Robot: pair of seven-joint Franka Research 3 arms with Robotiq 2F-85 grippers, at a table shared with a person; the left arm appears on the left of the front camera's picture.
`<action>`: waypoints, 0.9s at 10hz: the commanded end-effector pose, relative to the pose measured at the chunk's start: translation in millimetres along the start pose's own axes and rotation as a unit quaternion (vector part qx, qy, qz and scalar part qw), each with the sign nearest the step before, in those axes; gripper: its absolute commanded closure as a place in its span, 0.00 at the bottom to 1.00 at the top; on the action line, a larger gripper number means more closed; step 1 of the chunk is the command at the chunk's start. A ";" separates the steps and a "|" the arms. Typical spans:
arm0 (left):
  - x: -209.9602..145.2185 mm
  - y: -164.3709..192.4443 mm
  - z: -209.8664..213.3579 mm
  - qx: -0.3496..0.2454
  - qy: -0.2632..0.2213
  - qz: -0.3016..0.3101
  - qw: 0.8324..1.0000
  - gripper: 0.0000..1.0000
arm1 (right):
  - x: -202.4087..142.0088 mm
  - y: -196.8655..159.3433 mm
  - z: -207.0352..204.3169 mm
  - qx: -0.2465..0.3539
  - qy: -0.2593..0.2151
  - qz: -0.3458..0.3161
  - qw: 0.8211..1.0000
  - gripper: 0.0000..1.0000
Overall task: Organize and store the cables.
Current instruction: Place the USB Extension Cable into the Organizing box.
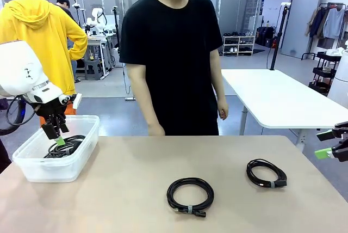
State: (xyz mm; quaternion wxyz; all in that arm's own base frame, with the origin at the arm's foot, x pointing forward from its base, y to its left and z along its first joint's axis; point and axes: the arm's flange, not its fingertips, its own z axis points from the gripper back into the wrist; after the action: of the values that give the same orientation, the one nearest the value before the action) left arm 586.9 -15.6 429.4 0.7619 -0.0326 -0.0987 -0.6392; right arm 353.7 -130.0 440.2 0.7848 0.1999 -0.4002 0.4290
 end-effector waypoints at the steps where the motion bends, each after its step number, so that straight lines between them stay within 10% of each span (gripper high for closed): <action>1: -2.0 1.0 0.3 0.002 0.000 -0.005 1.000 0.13 | 0.9 -0.7 -1.1 -0.001 -0.009 -0.003 1.000 0.00; 9: 17.7 -135.8 71.6 0.053 -0.135 0.084 0.986 0.13 | 0.9 -0.7 -1.1 -0.001 -0.009 -0.003 1.000 0.00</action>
State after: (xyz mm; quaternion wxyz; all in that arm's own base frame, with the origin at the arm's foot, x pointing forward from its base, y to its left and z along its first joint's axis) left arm 482.5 -45.3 501.7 0.7948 -0.0769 -0.1953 -0.5694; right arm 353.9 -129.8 440.3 0.7848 0.1999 -0.3999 0.4293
